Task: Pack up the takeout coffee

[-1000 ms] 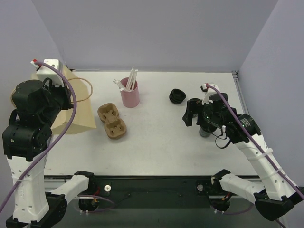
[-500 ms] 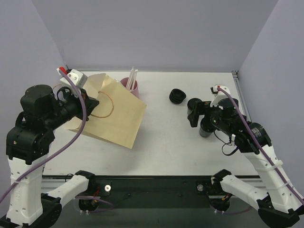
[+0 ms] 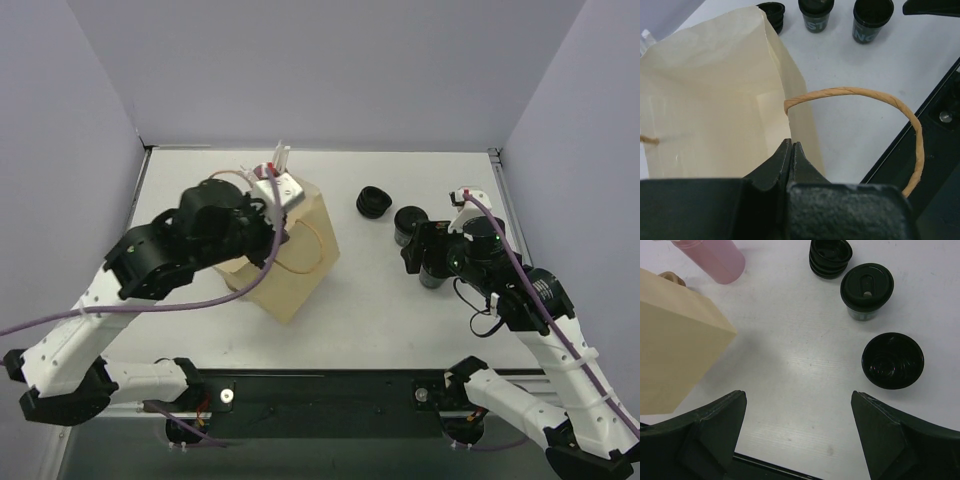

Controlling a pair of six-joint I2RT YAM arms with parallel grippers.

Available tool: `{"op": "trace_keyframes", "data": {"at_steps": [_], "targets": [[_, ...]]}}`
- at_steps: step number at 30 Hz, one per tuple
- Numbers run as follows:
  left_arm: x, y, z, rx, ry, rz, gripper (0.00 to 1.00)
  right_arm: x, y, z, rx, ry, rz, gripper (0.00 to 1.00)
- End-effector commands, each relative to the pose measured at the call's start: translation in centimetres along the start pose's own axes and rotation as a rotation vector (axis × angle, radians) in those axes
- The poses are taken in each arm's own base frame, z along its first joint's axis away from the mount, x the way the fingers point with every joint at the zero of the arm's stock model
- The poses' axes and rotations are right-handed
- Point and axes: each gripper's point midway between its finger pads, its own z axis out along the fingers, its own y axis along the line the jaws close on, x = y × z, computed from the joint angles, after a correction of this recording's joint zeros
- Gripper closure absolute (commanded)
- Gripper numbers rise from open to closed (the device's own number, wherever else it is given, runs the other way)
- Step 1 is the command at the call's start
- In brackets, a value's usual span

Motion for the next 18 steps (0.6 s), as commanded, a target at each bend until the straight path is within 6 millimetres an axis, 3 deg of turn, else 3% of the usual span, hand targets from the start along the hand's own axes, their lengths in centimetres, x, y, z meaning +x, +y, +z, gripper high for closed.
{"op": "trace_keyframes", "data": {"at_steps": [1, 7, 12, 18], "targets": [[-3.2, -0.1, 2.3, -0.110, -0.068, 0.084, 1.00, 0.2, -1.2, -0.6, 0.042, -0.027, -0.008, 0.10], [-4.3, -2.3, 6.2, -0.079, -0.089, 0.188, 1.00, 0.3, -2.0, -2.0, 0.056, -0.073, 0.006, 0.10], [-3.1, -3.2, 9.0, -0.073, -0.057, 0.249, 1.00, 0.1, -2.4, -3.5, 0.053, -0.131, 0.027, 0.10], [-1.0, -4.5, 11.8, -0.044, -0.027, 0.296, 1.00, 0.3, -2.5, -3.9, 0.049, -0.135, 0.028, 0.11]]}}
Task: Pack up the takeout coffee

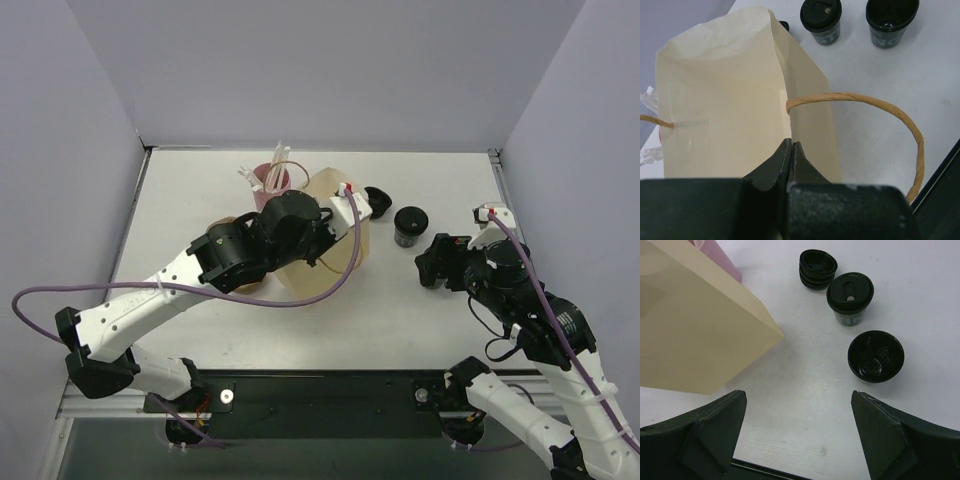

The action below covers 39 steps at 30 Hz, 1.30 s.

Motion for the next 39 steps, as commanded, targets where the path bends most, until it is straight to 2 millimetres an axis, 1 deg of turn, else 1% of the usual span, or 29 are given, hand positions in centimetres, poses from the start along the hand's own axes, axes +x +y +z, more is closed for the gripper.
{"op": "trace_keyframes", "data": {"at_steps": [1, 2, 7, 14, 16, 17, 18, 19, 20, 21, 22, 23, 24, 26, 27, 29, 30, 32, 33, 34, 35, 36, 38, 39], "targets": [[-1.0, -0.7, 2.0, -0.001, -0.059, 0.035, 1.00, -0.1, -0.7, -0.8, 0.020, -0.025, 0.009, 0.11], [-0.2, -1.1, 2.5, 0.008, -0.044, 0.043, 1.00, -0.2, -0.6, -0.8, 0.019, -0.028, 0.010, 0.10], [1.2, -2.5, 4.3, 0.036, 0.001, 0.070, 1.00, 0.0, -0.7, -1.1, 0.017, -0.029, 0.013, 0.11], [1.2, -4.1, 5.1, 0.054, 0.004, 0.092, 1.00, 0.0, -0.8, -1.3, 0.016, -0.034, 0.021, 0.11], [1.1, -4.5, 5.4, 0.056, 0.013, 0.101, 0.88, 0.1, -0.8, -1.3, 0.016, -0.032, 0.021, 0.10], [1.1, -4.8, 5.5, 0.057, 0.015, 0.105, 0.79, 0.0, -0.7, -1.4, 0.014, -0.031, 0.025, 0.10], [1.1, -4.7, 5.4, 0.047, 0.016, 0.109, 0.63, 0.1, -0.7, -1.4, 0.009, -0.031, 0.023, 0.11], [0.8, -5.0, 5.3, 0.048, 0.009, 0.113, 0.55, 0.0, -0.6, -1.4, 0.006, -0.030, 0.025, 0.10], [0.5, -5.2, 5.1, 0.048, 0.000, 0.115, 0.51, 0.0, -0.6, -1.5, 0.006, -0.031, 0.024, 0.10], [0.0, -5.2, 4.7, 0.049, -0.017, 0.110, 0.42, -0.1, -0.6, -1.5, 0.005, -0.033, 0.024, 0.10], [-0.7, -5.1, 4.3, 0.046, -0.037, 0.104, 0.39, 0.0, -0.5, -1.6, 0.002, -0.030, 0.025, 0.10], [-1.2, -5.0, 3.9, 0.045, -0.051, 0.101, 0.38, 0.0, -0.5, -1.6, 0.000, -0.029, 0.025, 0.10], [-1.9, -4.7, 3.1, 0.041, -0.076, 0.084, 0.33, 0.0, -0.4, -1.6, -0.003, -0.028, 0.025, 0.10], [-3.4, -4.1, 2.0, 0.030, -0.121, 0.061, 0.28, 0.1, -0.2, -1.5, -0.015, -0.022, 0.027, 0.10], [-4.1, -3.5, 1.0, 0.019, -0.148, 0.036, 0.27, 0.2, -0.1, -1.5, -0.019, -0.018, 0.029, 0.10], [-4.8, -2.4, -0.1, -0.021, -0.177, 0.004, 0.23, 0.3, 0.0, -1.5, -0.024, -0.011, 0.025, 0.11], [-5.5, -1.7, -1.4, -0.033, -0.212, -0.028, 0.21, 0.3, 0.0, -1.5, -0.026, -0.010, 0.027, 0.10], [-6.0, -0.8, -2.5, -0.063, -0.240, -0.056, 0.19, 0.6, 0.1, -1.5, -0.030, -0.001, 0.022, 0.11], [-6.4, -0.1, -3.7, -0.084, -0.265, -0.099, 0.19, 0.6, 0.2, -1.5, -0.039, 0.002, 0.023, 0.10], [-6.5, 0.5, -4.3, -0.103, -0.275, -0.122, 0.19, 0.7, 0.2, -1.4, -0.039, 0.005, 0.021, 0.11], [-6.3, 1.5, -4.9, -0.151, -0.276, -0.146, 0.19, 0.9, 0.3, -1.3, -0.042, 0.016, 0.022, 0.11], [-6.5, 2.3, -6.2, -0.172, -0.299, -0.193, 0.19, 1.0, 0.4, -1.3, -0.047, 0.021, 0.022, 0.10], [-6.2, 3.4, -7.4, -0.211, -0.308, -0.239, 0.18, 1.4, 0.6, -1.2, -0.058, 0.039, 0.019, 0.10], [-5.8, 4.1, -8.6, -0.236, -0.320, -0.282, 0.17, 1.6, 0.6, -1.2, -0.060, 0.047, 0.017, 0.10]]}}
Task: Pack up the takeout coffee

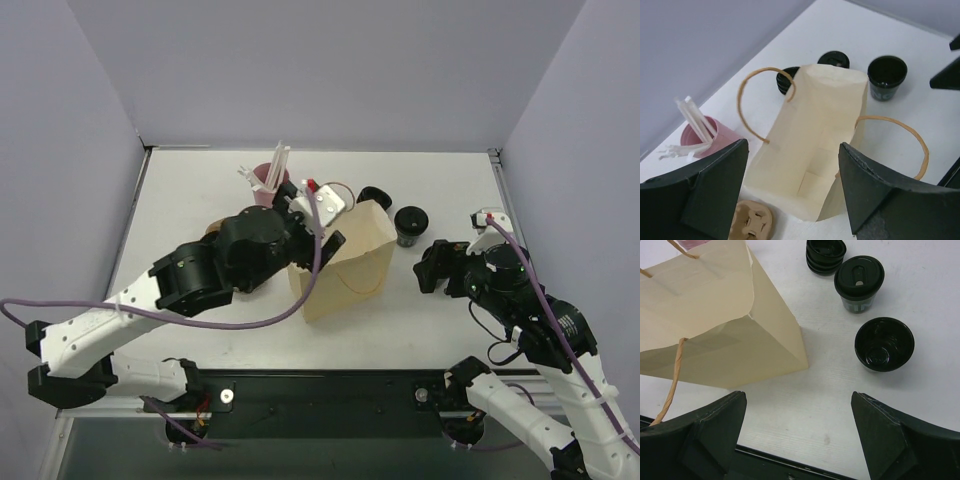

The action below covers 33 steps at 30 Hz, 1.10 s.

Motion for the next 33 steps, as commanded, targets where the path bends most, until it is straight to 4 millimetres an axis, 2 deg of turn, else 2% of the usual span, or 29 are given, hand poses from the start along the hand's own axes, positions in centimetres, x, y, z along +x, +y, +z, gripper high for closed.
{"op": "trace_keyframes", "data": {"at_steps": [1, 2, 6, 7, 8, 9, 10, 11, 13, 14, 17, 18, 22, 26, 31, 33], "targets": [[-3.1, 4.9, -4.1, -0.174, -0.128, -0.195, 0.17, 0.5, 0.4, -0.7, -0.035, 0.006, 0.008, 0.11], [-2.4, 5.3, -4.5, -0.196, -0.119, -0.248, 0.17, 0.6, 0.3, -0.6, -0.033, 0.009, 0.009, 0.10], [1.8, 9.3, -6.6, -0.367, -0.052, -0.353, 0.17, 1.2, 0.5, -0.5, -0.043, 0.030, 0.009, 0.11], [3.6, 10.0, -6.5, -0.402, -0.009, -0.376, 0.17, 1.3, 0.6, -0.5, -0.048, 0.034, 0.012, 0.11], [5.9, 12.2, -6.9, -0.483, 0.050, -0.410, 0.17, 1.5, 0.6, -0.6, -0.052, 0.037, 0.012, 0.11], [7.0, 12.9, -7.1, -0.508, 0.065, -0.477, 0.17, 1.6, 0.5, -0.5, -0.051, 0.039, 0.010, 0.10], [8.8, 12.7, -6.5, -0.485, 0.114, -0.510, 0.18, 1.7, 0.5, -0.6, -0.049, 0.041, 0.009, 0.10], [11.2, 15.3, -7.1, -0.580, 0.165, -0.562, 0.19, 1.7, 0.5, -0.6, -0.052, 0.040, 0.009, 0.11], [13.9, 16.4, -6.7, -0.618, 0.234, -0.665, 0.20, 1.8, 0.4, -0.8, -0.052, 0.040, 0.007, 0.11], [16.3, 18.0, -7.2, -0.698, 0.284, -0.727, 0.21, 1.7, 0.4, -0.9, -0.053, 0.036, 0.005, 0.11], [20.0, 18.7, -5.5, -0.712, 0.370, -0.864, 0.27, 1.8, 0.8, -1.2, -0.082, 0.037, 0.003, 0.11], [21.5, 19.6, -5.1, -0.747, 0.396, -0.909, 0.28, 1.8, 0.9, -1.3, -0.087, 0.037, 0.002, 0.11], [23.1, 20.0, -2.6, -0.775, 0.371, -1.021, 0.30, 1.9, 0.8, -1.6, -0.088, 0.031, -0.006, 0.11], [25.1, 20.0, -0.9, -0.855, 0.395, -1.153, 0.30, 2.2, 0.7, -1.5, -0.092, 0.035, -0.008, 0.11], [26.4, 19.9, 0.8, -0.879, 0.415, -1.183, 0.30, 2.2, 0.6, -1.7, -0.089, 0.024, -0.010, 0.11], [27.6, 20.0, 1.0, -0.922, 0.443, -1.180, 0.30, 2.3, 0.5, -1.7, -0.086, 0.023, -0.010, 0.11]]}}
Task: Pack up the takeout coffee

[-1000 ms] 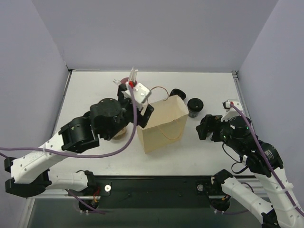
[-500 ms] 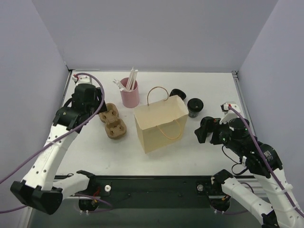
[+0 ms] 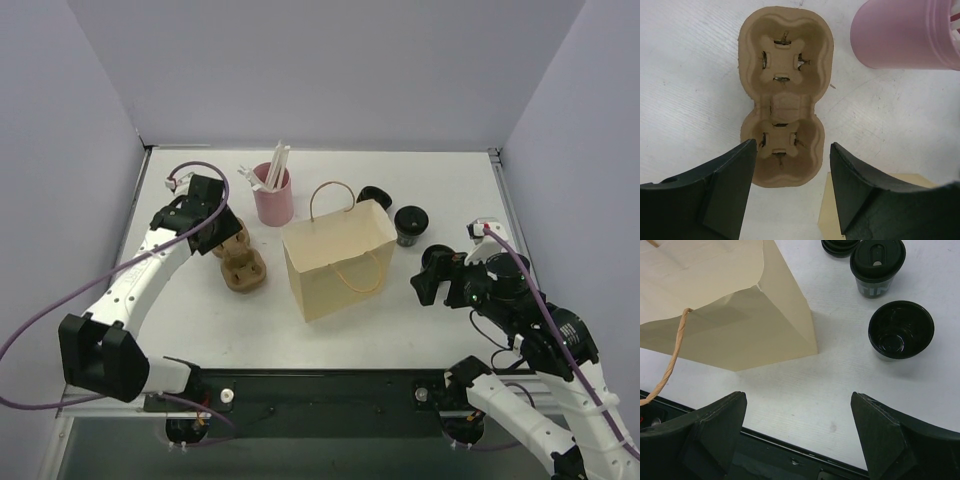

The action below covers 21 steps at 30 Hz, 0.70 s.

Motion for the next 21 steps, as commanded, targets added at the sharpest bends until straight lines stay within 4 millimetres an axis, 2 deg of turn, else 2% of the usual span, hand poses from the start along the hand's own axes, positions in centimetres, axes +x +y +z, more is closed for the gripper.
{"op": "trace_keyframes", "data": {"at_steps": [1, 6, 10, 13, 16, 21], "targets": [[-0.7, -1.3, 1.3, -0.006, -0.036, -0.106, 0.30, 0.1, -0.2, -1.2, -0.015, -0.040, -0.010, 0.11], [0.3, -2.1, 3.5, -0.014, 0.000, -0.092, 0.33, 0.3, -0.6, -1.0, 0.000, -0.039, -0.015, 0.11], [0.9, -0.8, 5.1, -0.136, 0.028, -0.073, 0.34, 0.3, -0.6, -1.1, -0.001, -0.043, -0.016, 0.11], [1.2, -0.1, 5.7, -0.197, 0.043, -0.070, 0.34, 0.4, -0.6, -1.1, -0.001, -0.042, -0.019, 0.11], [1.9, -0.3, 6.7, -0.216, 0.071, -0.044, 0.35, 0.4, -1.2, -0.9, 0.032, -0.047, -0.023, 0.11], [2.2, -0.5, 6.9, -0.239, 0.062, -0.003, 0.37, 0.5, -1.3, -0.7, 0.041, -0.040, -0.025, 0.11]]}}
